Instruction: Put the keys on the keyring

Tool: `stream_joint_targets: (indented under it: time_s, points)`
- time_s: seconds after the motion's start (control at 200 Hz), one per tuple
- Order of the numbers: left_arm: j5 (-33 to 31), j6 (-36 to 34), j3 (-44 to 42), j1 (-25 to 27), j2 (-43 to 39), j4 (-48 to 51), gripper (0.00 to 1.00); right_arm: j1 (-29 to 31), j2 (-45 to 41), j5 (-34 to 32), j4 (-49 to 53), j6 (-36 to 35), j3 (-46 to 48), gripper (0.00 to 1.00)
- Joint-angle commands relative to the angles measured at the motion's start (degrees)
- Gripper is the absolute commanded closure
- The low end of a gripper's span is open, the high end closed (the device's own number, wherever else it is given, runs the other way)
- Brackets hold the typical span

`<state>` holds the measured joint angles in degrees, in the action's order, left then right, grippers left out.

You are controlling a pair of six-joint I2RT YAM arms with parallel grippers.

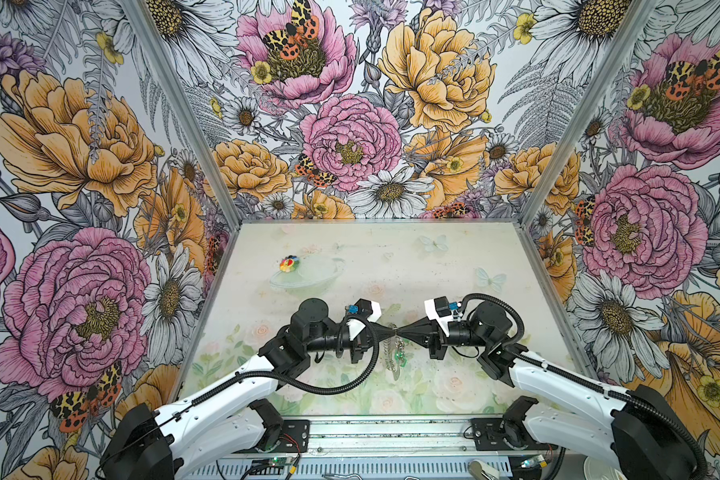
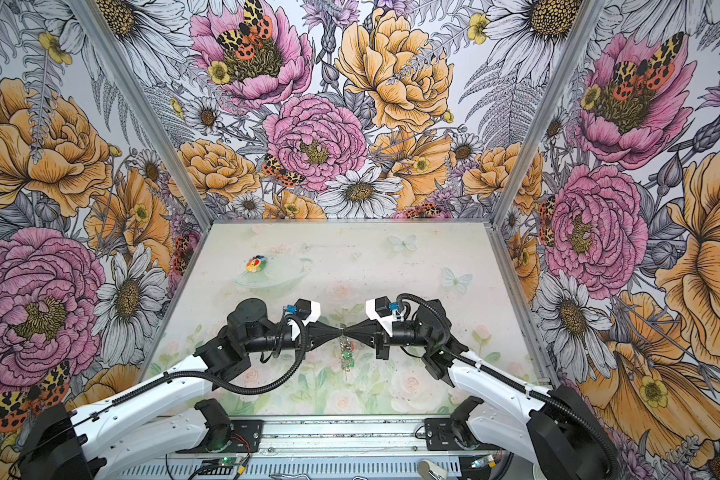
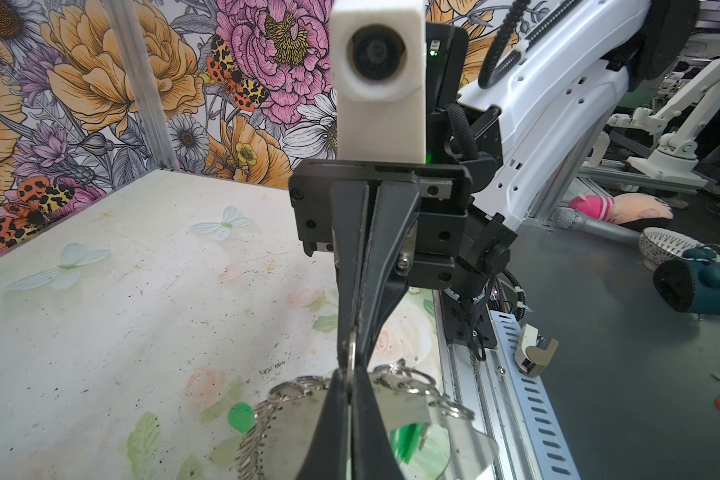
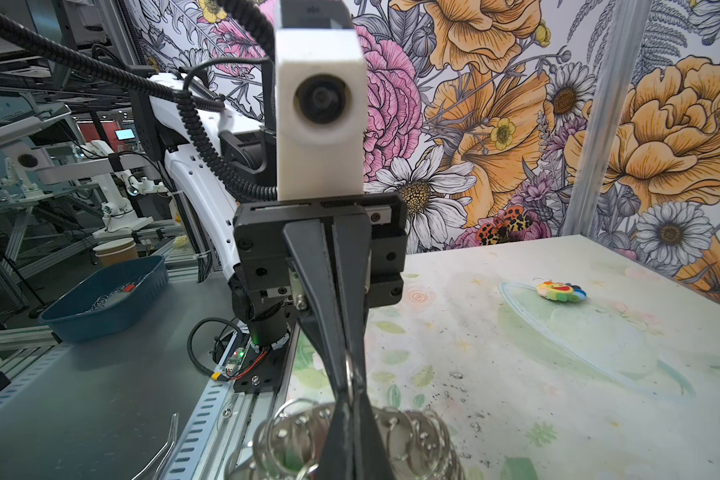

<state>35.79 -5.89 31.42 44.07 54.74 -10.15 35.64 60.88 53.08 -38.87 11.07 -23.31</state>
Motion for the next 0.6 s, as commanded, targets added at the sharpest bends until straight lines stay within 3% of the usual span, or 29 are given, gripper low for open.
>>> stream_joint_targets:
  time_s: [0.0,0.185,0.285,0.42,0.595]
  points:
    - [-7.52,-0.44,-1.41,-0.38,-1.21,-0.75,1.00,-0.37,-2.16,-0.63,-1.57,-0.27,1.09,0.86]
    - [-13.46,-0.73,-3.22,-0.74,-2.94,-1.62,1.00,-0.91,-6.63,-8.32,4.83,-2.66,1.91,0.67]
    - [-17.77,-0.77,-4.62,-1.00,-4.26,-2.60,1.00,-1.04,-8.76,-19.88,9.30,-2.39,2.37,0.67]
    - [-23.15,-0.54,-6.98,-1.26,-6.81,-3.85,1.00,-1.24,-6.83,-36.80,23.56,2.49,-2.28,0.69]
    - [-29.13,0.47,-11.21,-2.09,-10.70,-6.14,1.00,-1.08,1.55,-45.42,40.36,10.45,-8.80,0.74]
